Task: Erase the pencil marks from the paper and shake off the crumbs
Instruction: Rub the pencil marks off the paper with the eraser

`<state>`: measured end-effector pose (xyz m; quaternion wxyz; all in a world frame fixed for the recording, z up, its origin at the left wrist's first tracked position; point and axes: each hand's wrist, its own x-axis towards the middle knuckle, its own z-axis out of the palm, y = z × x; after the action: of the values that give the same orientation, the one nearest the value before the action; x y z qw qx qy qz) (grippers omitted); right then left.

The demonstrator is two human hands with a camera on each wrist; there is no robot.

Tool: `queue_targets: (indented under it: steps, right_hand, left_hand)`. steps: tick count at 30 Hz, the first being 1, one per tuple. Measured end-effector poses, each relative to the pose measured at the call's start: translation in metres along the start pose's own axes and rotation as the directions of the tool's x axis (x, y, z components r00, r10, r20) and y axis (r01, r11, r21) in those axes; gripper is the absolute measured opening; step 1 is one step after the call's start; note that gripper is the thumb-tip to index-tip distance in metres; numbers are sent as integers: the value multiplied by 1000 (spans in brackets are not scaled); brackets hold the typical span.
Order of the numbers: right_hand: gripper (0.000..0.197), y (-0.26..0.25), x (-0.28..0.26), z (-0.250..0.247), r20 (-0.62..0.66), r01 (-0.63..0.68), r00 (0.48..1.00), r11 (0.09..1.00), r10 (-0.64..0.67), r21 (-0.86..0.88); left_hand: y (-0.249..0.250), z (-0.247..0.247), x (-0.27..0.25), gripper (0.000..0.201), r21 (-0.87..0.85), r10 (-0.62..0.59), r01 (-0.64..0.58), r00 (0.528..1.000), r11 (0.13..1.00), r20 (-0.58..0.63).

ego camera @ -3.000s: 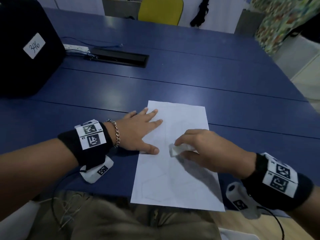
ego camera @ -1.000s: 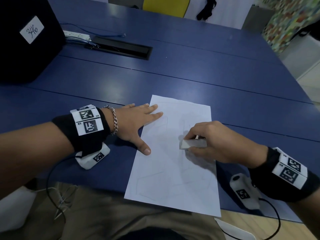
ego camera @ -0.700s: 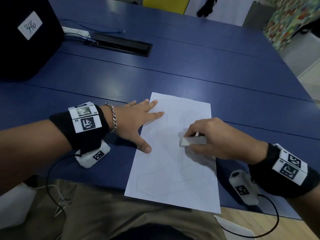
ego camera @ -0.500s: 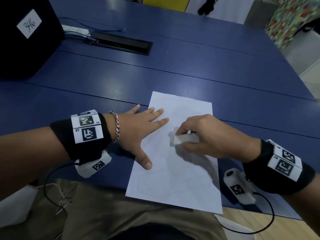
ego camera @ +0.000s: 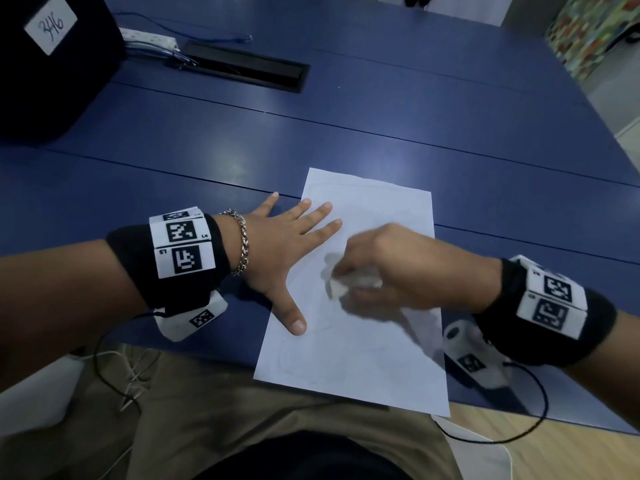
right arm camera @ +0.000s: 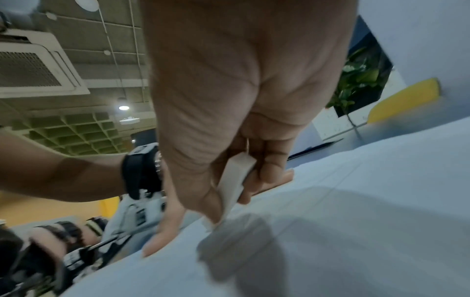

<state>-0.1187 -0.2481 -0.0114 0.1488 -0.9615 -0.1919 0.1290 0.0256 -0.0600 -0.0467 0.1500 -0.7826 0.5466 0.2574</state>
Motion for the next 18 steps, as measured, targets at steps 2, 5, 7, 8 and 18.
queue_targets:
  steps: [2, 5, 7, 8, 18]
  right_hand:
    - [27, 12, 5, -6, -98, -105, 990, 995, 104, -1]
    - [25, 4, -1, -4, -80, -74, 994, 997, 75, 11]
    - [24, -14, -8, 1, 44, 34, 998, 999, -35, 11]
    - [24, -20, -9, 3, 102, 61, 993, 998, -62, 12]
    - [23, -16, -1, -1, 54, 9, 998, 1000, -7, -29]
  left_hand:
    - [0, 0, 0, 168, 6, -1, 1, 1000, 1000, -4]
    - [0, -2, 0, 167, 10, -8, 8, 1000, 1000, 0]
    - [1, -3, -1, 167, 23, -15, 15, 1000, 1000, 11]
    - [2, -3, 0, 167, 30, -16, 16, 1000, 999, 14]
    - [3, -2, 0, 170, 18, -31, 30, 999, 999, 13]
